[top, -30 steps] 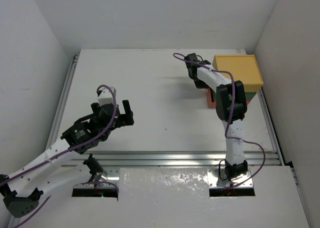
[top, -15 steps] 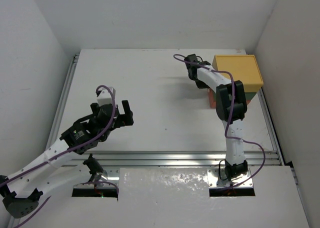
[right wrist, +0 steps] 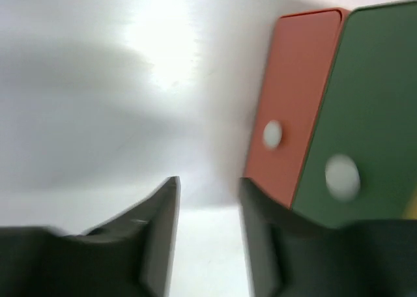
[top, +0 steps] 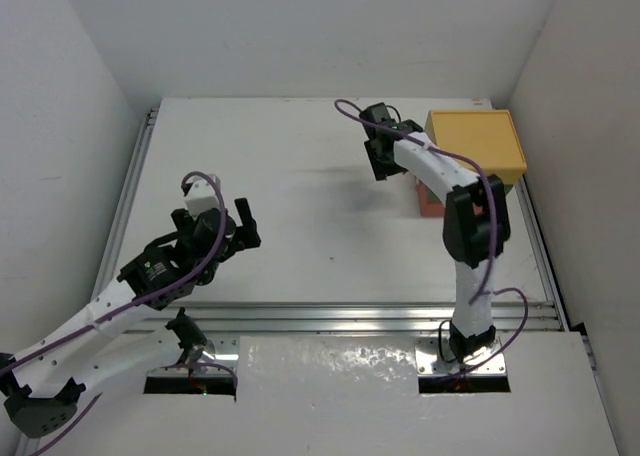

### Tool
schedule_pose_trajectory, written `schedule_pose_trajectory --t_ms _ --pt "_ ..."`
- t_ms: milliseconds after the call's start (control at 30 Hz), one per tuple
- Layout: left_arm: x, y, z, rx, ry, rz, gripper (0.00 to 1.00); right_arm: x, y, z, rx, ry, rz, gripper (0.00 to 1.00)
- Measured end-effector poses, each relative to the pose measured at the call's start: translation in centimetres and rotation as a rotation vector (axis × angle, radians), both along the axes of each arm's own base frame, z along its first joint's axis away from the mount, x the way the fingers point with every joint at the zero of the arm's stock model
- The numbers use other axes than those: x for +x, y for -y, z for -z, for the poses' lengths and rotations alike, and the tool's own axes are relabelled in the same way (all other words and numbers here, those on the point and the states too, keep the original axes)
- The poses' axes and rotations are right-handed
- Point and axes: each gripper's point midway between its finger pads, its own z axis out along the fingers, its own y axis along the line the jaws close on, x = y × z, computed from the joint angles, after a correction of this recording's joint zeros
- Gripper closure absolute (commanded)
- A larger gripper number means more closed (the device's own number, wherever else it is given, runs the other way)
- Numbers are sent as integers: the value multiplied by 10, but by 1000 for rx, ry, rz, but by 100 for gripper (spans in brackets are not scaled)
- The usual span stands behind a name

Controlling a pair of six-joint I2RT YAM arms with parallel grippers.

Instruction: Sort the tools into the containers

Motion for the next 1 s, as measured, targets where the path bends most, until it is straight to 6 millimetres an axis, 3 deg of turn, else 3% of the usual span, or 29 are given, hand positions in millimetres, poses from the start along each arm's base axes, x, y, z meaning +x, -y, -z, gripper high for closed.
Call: schedule_pose_trajectory --t_ms 100,133,167,300,433,600,767,1000 --pt "1 -14 -2 7 6 -76 0 -22 -23 -51 123 91 -44 22" --pt "2 -19 -4 4 11 -104 0 -32 -29 -73 169 140 -64 8" --pt "4 -25 -7 -1 18 -134 0 -43 -33 -97 217 195 -80 3" --pt "9 -49 -22 -30 62 -244 0 -98 -23 -173 364 402 -113 1" --pt "8 -65 -47 -42 121 -302 0 -154 0 -212 456 547 -116 1" --pt "-2 -88 -77 -54 217 -378 0 -207 21 -211 506 593 -106 1" --pt "-25 -112 -87 -106 310 -420 0 -252 44 -198 514 586 -67 1" --pt "-42 -123 -77 -163 359 -416 0 -276 56 -190 530 605 -51 1"
